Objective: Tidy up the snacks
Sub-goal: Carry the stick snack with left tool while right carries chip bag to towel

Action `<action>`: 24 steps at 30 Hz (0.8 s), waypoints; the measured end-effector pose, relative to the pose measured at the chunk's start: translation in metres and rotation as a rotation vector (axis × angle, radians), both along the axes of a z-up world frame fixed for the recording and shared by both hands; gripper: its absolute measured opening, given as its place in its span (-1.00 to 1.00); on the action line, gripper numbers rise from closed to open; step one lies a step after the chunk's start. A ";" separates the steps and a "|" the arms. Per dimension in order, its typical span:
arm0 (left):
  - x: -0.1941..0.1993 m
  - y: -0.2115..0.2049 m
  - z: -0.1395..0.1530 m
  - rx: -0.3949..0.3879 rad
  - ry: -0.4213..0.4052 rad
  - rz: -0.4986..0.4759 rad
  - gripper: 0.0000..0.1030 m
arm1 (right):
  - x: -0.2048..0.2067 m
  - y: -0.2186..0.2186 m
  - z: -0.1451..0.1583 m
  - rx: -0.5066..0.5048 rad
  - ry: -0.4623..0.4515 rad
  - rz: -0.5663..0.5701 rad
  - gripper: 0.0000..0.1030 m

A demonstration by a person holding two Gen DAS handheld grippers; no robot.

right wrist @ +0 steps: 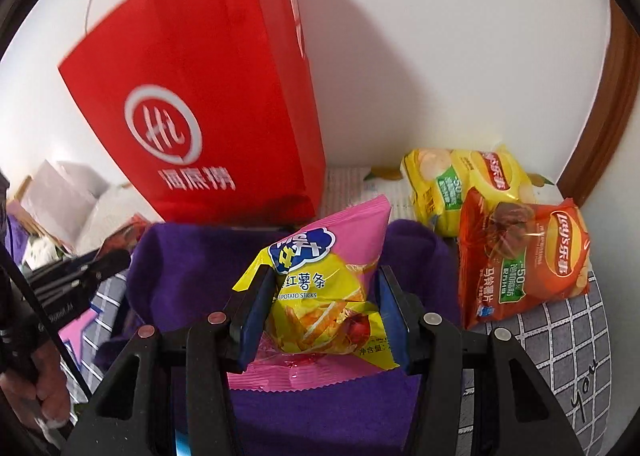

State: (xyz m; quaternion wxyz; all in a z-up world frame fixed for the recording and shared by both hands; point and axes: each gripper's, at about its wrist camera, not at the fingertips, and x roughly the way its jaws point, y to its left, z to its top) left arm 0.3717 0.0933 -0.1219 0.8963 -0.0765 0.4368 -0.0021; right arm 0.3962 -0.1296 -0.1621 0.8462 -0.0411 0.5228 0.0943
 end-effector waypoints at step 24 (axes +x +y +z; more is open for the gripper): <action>0.016 0.000 -0.039 -0.052 0.104 -0.044 -0.55 | 0.016 -0.004 -0.063 -0.053 0.155 0.002 0.00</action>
